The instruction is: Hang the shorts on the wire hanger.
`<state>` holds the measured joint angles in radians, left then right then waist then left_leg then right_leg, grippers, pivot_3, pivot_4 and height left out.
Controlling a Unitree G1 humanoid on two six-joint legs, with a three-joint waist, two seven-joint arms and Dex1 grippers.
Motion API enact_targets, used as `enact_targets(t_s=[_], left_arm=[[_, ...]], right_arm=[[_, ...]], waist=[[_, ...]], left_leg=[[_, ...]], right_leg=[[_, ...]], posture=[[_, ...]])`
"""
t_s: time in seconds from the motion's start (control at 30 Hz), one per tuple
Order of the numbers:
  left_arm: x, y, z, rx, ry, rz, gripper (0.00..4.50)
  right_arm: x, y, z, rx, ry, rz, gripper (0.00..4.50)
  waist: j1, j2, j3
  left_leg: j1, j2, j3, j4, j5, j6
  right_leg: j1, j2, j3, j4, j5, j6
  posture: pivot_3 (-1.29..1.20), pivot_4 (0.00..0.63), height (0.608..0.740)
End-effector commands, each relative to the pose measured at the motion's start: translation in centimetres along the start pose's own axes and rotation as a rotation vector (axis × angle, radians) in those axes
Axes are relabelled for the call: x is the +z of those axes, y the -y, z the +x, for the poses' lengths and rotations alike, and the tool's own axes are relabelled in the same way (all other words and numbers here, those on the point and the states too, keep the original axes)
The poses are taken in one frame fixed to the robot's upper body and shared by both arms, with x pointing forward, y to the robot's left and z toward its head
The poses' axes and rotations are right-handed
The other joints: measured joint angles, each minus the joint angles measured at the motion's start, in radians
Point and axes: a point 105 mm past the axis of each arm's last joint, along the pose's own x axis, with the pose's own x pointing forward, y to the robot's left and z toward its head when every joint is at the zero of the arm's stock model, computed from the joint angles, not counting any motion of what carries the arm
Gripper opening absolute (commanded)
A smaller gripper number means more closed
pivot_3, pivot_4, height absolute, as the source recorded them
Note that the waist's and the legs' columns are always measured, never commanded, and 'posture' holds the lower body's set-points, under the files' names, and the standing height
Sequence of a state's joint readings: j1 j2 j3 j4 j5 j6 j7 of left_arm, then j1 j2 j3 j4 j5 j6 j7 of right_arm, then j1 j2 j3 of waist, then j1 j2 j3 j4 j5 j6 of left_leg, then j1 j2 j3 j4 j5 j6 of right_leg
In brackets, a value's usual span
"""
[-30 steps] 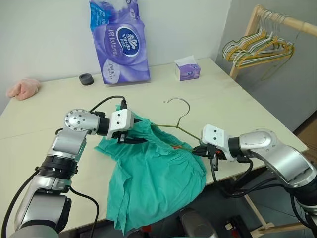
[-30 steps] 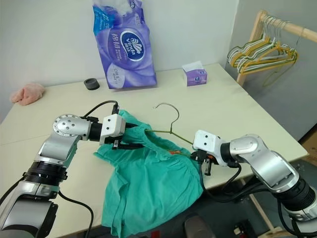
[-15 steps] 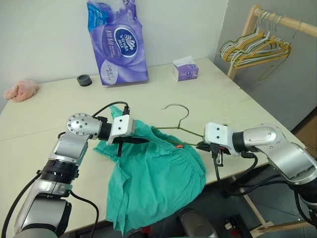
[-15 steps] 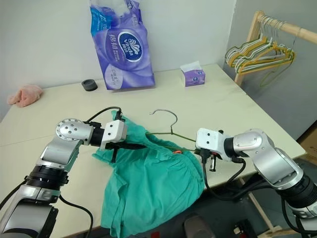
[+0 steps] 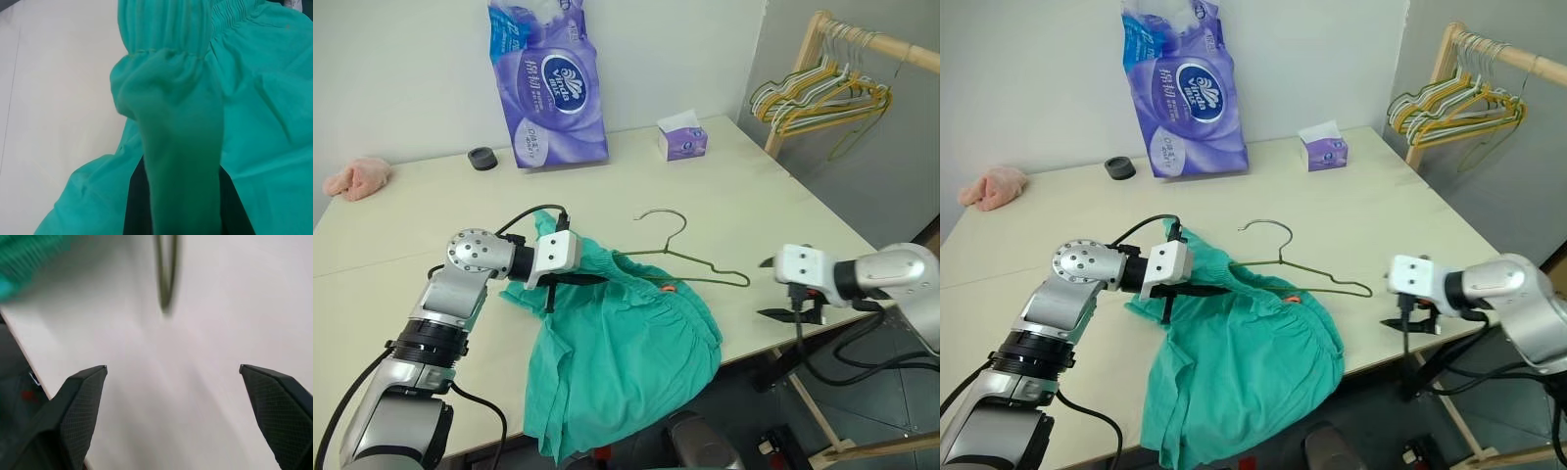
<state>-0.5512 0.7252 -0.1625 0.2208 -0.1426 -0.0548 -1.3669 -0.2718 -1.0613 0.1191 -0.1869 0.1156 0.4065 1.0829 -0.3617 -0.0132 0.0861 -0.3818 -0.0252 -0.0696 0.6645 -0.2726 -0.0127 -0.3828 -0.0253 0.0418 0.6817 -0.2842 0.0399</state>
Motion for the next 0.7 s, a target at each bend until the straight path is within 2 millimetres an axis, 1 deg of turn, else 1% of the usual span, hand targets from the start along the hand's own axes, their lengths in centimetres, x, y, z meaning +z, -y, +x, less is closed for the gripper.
enact_targets(t_s=[0.03, 0.07, 0.1, 0.17, 0.2, 0.27, 0.4, 0.47, 0.63, 0.7], left_arm=[[0.5, -0.5, -0.9, 0.025, 0.002, 0.031, 0.0], [0.5, -0.6, -0.9, 0.026, 0.001, 0.029, 0.0], [0.4, -0.6, -1.0, 0.027, -0.001, 0.027, 0.0], [0.4, -0.7, -1.3, 0.029, -0.006, 0.025, 0.0], [0.4, -0.7, -1.3, 0.029, -0.007, 0.025, 0.0], [0.4, -0.8, -1.3, 0.029, -0.009, 0.026, 0.0], [0.7, -0.8, -1.3, 0.03, -0.005, 0.028, 0.0], [0.7, -0.7, -1.3, 0.027, -0.008, 0.029, 0.0], [0.9, -0.8, -1.3, 0.041, 0.001, 0.024, 0.0], [0.9, -0.7, -1.3, 0.043, 0.002, 0.023, 0.0]], right_arm=[[0.7, -1.2, -0.2, -0.03, 0.182, 0.175, 4.45], [0.8, -1.9, 0.0, -0.016, 0.224, 0.239, 4.45], [1.4, -3.6, 0.6, 0.019, 0.286, 0.315, 4.45], [3.5, -6.6, 2.0, 0.068, 0.387, 0.419, 4.45], [4.2, -7.4, 2.3, 0.079, 0.413, 0.45, 4.45], [4.8, -7.9, 3.0, 0.065, 0.429, 0.511, 4.45], [4.8, -8.1, 4.4, 0.012, 0.427, 0.561, 4.45], [5.1, -8.6, 5.1, 0.018, 0.423, 0.573, 4.45], [5.7, -10.6, 6.4, 0.102, 0.411, 0.603, 4.45], [5.6, -10.7, 6.9, 0.092, 0.401, 0.622, 4.05]], waist=[[-0.001, -0.001, 0.0], [-0.001, -0.001, 0.0], [-0.001, 0.0, 0.0], [-0.003, 0.0, -0.001], [-0.004, 0.0, -0.001], [-0.005, 0.001, -0.001], [0.004, 0.001, -0.002], [0.008, 0.001, -0.002], [0.006, 0.001, -0.002], [0.005, 0.001, -0.002]], left_leg=[[0.0, 0.0, 0.0, 0.0, 0.0, 0.0], [0.0, 0.001, 0.0, 0.0, 0.0, 0.0], [0.0, 0.001, -0.001, 0.0, 0.0, 0.0], [0.001, 0.001, -0.001, -0.001, 0.0, 0.0], [0.001, 0.001, -0.002, -0.001, 0.0, 0.0], [0.001, 0.001, -0.001, -0.001, 0.0, 0.0], [0.002, 0.0, 0.0, 0.001, 0.0, 0.0], [0.002, 0.0, -0.001, 0.001, 0.0, 0.0], [0.002, 0.0, -0.001, 0.001, 0.0, 0.0], [0.002, 0.0, -0.002, 0.0, 0.0, 0.0]], right_leg=[[0.0, 0.0, 0.0, 0.0, 0.0, 0.0], [0.001, 0.001, 0.0, 0.0, 0.0, 0.0], [0.001, 0.001, -0.001, 0.0, 0.0, 0.0], [0.001, 0.002, -0.001, 0.0, 0.0, 0.0], [0.001, 0.002, -0.001, 0.001, 0.0, 0.0], [0.001, 0.002, 0.0, 0.001, 0.0, 0.0], [0.003, 0.001, 0.001, -0.001, 0.0, 0.0], [0.003, 0.001, 0.0, -0.001, 0.0, 0.0], [0.003, 0.001, 0.0, -0.001, 0.0, 0.0], [0.003, 0.001, 0.0, 0.0, 0.0, 0.0]], posture=[[-0.41, 0.053, 0.74], [-0.41, 0.053, 0.74], [-0.41, 0.058, 0.74], [-0.41, 0.062, 0.74], [-0.41, 0.062, 0.74], [-0.41, 0.058, 0.74], [-0.4, 0.066, 0.74], [-0.4, 0.062, 0.74], [-0.39, 0.06, 0.74], [-0.38, 0.059, 0.74]])
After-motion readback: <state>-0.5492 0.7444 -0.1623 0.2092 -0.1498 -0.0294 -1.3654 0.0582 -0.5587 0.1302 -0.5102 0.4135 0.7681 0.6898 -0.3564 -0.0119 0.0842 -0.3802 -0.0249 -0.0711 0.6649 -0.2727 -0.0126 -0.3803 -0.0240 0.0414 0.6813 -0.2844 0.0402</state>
